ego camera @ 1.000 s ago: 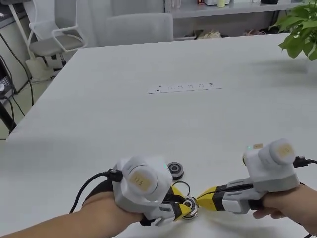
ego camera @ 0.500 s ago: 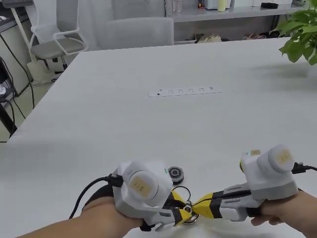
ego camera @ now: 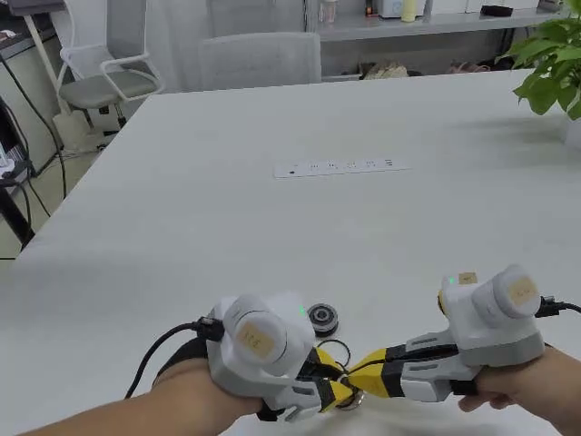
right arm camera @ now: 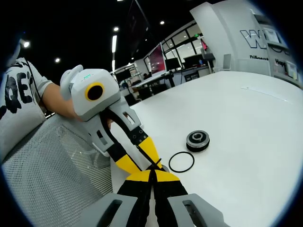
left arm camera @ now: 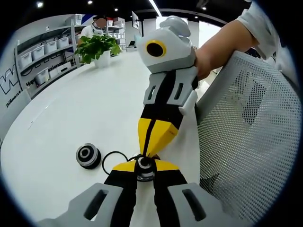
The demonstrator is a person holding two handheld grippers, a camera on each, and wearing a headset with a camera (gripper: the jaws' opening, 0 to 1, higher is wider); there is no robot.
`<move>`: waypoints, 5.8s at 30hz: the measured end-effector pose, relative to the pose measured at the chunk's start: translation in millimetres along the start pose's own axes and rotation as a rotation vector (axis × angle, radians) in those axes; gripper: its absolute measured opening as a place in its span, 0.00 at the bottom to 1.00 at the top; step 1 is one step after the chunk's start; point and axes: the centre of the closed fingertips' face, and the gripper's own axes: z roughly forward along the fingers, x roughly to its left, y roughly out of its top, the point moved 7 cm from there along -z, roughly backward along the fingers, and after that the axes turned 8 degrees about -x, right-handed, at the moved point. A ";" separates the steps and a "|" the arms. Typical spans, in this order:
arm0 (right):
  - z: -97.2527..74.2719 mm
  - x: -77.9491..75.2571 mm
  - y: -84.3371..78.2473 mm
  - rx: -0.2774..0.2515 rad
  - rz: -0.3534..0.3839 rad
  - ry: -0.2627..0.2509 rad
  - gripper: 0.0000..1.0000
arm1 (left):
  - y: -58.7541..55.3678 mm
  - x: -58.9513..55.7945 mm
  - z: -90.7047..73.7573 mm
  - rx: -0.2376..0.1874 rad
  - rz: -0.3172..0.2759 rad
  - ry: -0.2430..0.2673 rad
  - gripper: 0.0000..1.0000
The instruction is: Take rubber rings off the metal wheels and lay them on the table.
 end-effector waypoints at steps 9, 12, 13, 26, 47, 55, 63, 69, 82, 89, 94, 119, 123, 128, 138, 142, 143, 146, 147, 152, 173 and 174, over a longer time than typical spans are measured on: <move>-4.3 -2.3 1.9 -0.020 0.014 -0.003 0.00 | 5.0 -2.6 -2.2 0.010 0.038 -0.027 0.12; -5.2 -2.8 3.6 -0.031 0.025 -0.003 0.00 | 8.9 -4.0 -6.6 0.000 0.037 -0.038 0.14; -5.3 -2.7 4.3 -0.035 0.027 -0.003 0.00 | 10.1 -4.4 -8.2 -0.003 0.037 -0.040 0.15; -5.4 0.5 15.1 -0.061 0.035 0.017 0.00 | 17.5 -5.0 -39.8 -0.052 0.003 -0.020 0.28; 17.6 -1.6 31.1 -0.042 -0.001 0.030 0.00 | 5.3 13.1 -84.8 -0.075 -0.055 0.089 0.47; 30.2 -7.1 28.0 0.005 -0.034 0.016 0.00 | 1.7 15.6 -89.1 -0.076 -0.069 0.110 0.48; 41.1 -9.2 21.1 0.060 -0.070 0.010 0.00 | 0.4 15.3 -90.3 -0.076 -0.078 0.118 0.48; 43.3 -10.7 18.2 0.085 -0.113 0.002 0.00 | -1.6 15.4 -90.7 -0.071 -0.081 0.118 0.48; 38.1 -16.4 17.9 0.094 -0.145 -0.025 0.12 | -4.5 18.9 -90.1 -0.058 -0.088 0.114 0.47; 27.9 -24.2 26.0 0.047 -0.130 -0.059 0.15 | -5.5 26.6 -89.0 -0.057 -0.107 0.122 0.46; 21.0 -29.9 29.8 0.021 -0.119 -0.088 0.17 | -4.2 32.8 -86.2 -0.054 -0.106 0.125 0.45; 9.9 -55.1 30.2 -0.025 -0.099 -0.183 0.22 | 3.8 66.0 -56.5 -0.055 -0.122 0.133 0.40; 9.8 -58.4 27.8 -0.021 -0.098 -0.191 0.22 | 3.6 70.1 -49.9 -0.048 -0.119 0.129 0.38; 9.3 -59.8 26.7 -0.022 -0.096 -0.197 0.23 | 1.8 74.1 -42.3 -0.041 -0.121 0.126 0.36; 9.9 -60.5 21.9 -0.019 -0.092 -0.200 0.23 | -0.7 77.8 -26.7 -0.022 -0.124 0.112 0.31; 9.2 -61.6 21.0 -0.022 -0.086 -0.203 0.23 | -1.3 78.7 -20.8 -0.019 -0.129 0.101 0.30; 9.0 -61.5 20.5 -0.021 -0.085 -0.204 0.23 | -1.5 79.2 -19.2 -0.017 -0.128 0.099 0.30; 8.8 -62.6 18.5 -0.020 -0.081 -0.206 0.23 | -2.0 81.2 -16.3 -0.015 -0.129 0.099 0.29; 8.8 -62.1 18.4 -0.020 -0.080 -0.206 0.23 | -1.7 82.4 -14.6 -0.016 -0.133 0.099 0.28; 9.0 -62.0 16.7 -0.022 -0.072 -0.204 0.23 | -1.9 83.9 -8.6 -0.016 -0.144 0.095 0.24; 10.0 -64.2 13.6 -0.021 -0.072 -0.206 0.23 | 0.2 89.9 6.2 0.001 -0.104 0.122 0.08; 10.1 -64.6 13.4 -0.019 -0.072 -0.207 0.23 | 0.1 89.5 6.4 0.004 -0.091 0.120 0.08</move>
